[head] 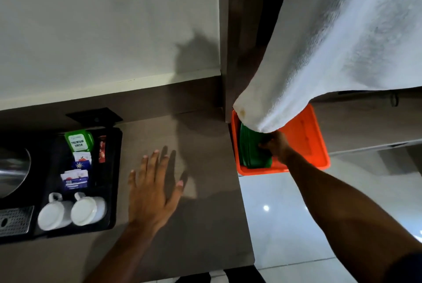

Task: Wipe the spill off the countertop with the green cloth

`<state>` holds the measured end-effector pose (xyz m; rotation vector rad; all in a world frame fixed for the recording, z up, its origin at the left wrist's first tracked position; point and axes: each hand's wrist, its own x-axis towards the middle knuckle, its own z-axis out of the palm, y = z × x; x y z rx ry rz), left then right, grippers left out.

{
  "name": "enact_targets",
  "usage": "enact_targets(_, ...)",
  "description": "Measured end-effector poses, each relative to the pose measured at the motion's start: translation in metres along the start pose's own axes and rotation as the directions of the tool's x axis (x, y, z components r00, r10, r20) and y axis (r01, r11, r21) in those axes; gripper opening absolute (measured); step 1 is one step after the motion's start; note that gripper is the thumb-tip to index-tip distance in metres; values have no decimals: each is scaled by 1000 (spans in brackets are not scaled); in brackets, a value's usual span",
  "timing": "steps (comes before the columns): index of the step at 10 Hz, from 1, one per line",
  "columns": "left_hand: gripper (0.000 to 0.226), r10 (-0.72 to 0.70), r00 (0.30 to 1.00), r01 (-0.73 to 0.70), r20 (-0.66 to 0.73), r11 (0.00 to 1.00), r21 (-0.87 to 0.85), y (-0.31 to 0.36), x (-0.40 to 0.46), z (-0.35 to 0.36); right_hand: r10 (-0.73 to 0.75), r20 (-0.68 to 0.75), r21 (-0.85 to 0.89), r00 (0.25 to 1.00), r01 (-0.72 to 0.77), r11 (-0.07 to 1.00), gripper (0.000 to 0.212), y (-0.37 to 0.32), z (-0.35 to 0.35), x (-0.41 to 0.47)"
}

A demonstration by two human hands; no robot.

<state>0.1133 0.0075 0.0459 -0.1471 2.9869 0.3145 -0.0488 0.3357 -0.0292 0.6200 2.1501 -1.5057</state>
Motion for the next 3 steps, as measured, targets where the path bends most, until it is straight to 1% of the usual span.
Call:
enact_targets(1,81,8,1000,-8,9,999,33,-2,-1,-12,-26,-49,-222,998,15,975,51,-15,-1,-3)
enact_targets(2,81,25,1000,-25,-13,998,52,2,7,-34,-104,-104,-379,989,58,924,44,-31,-13,-30)
enact_targets(3,78,69,993,-65,-100,997,45,13,20,-53,-240,-154,-417,958,157,895,16,-23,-28,-89)
